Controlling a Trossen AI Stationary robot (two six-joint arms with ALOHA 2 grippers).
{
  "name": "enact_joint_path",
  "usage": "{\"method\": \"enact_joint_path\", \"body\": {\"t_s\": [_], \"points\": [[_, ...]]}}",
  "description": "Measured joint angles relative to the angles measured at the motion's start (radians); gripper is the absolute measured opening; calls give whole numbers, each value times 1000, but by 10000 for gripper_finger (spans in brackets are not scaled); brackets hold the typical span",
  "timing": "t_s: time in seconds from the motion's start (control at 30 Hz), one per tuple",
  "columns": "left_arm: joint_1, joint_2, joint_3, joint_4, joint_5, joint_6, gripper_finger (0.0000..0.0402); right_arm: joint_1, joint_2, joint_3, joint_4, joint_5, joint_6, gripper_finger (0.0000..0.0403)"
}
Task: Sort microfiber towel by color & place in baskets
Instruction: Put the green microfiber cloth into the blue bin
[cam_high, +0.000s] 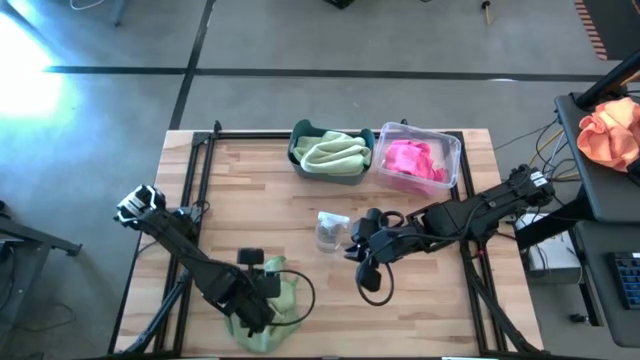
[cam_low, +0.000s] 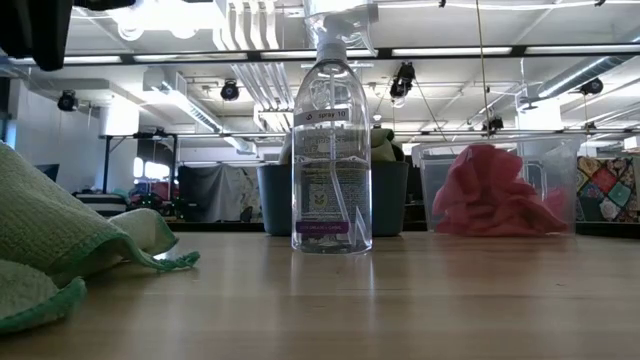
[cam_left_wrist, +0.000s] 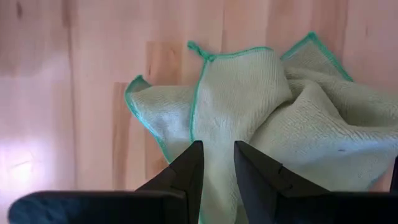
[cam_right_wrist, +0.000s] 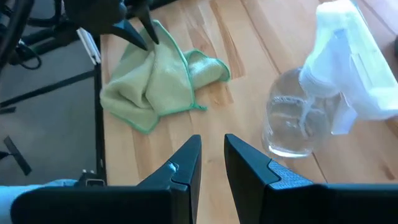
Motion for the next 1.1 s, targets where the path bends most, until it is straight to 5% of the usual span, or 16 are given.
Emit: {"method": "enact_joint_path", "body": {"t_s": [0.27,0.53,1.1], "points": [[-3,0,-47,67,22,-36,78,0,0,0,-23,0,2,63],[-4,0,-154,177,168,-64,126,0,0,0,-24,-1,5,63],[-4,2,-383,414,190,-114,201,0,0,0,-24,-1,4,63]]}}
